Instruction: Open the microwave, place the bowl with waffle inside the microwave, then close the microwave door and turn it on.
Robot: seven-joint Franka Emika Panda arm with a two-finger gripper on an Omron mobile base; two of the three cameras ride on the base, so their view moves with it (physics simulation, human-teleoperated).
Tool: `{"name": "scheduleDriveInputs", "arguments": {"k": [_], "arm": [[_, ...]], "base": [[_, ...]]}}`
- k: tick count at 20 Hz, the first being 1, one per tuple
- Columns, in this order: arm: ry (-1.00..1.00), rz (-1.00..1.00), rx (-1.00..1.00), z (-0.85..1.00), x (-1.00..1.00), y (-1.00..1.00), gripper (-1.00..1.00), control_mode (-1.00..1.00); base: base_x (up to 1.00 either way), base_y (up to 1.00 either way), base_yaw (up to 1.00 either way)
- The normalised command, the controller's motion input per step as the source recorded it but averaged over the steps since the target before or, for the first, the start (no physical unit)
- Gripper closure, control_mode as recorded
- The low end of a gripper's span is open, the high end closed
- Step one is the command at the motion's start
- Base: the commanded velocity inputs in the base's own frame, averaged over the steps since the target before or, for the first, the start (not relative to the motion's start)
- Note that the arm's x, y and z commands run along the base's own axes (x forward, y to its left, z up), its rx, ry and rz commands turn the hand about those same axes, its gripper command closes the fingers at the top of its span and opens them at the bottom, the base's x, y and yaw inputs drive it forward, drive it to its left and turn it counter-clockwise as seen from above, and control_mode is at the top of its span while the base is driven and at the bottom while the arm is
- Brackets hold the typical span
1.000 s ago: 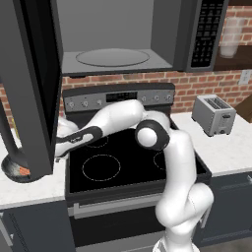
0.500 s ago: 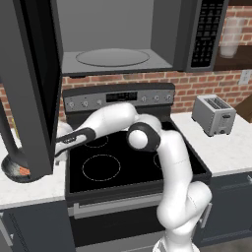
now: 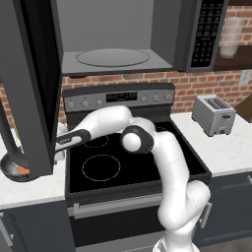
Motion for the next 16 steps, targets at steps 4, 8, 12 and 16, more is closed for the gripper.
{"name": "scheduleDriveInputs", "arguments": {"k": [4,8,12,16], "arm": [[0.00,0.00,-0.03,-0.29,0.04,0.25,1.00,-1.00],[-0.01,0.00,-0.01,-0.22,-0.01,0.17,1.00,-1.00],[-0.08,0.00,0.00,-0.20,-0.18,0.00,1.00,-1.00],[-0.09,0.00,0.01,-0.19,-0.18,-0.15,1.00,-1.00]], "base": [[0.00,0.00,0.00],[0.00,0.00,0.00],[0.00,0.00,0.00],[0.00,0.00,0.00]]}}
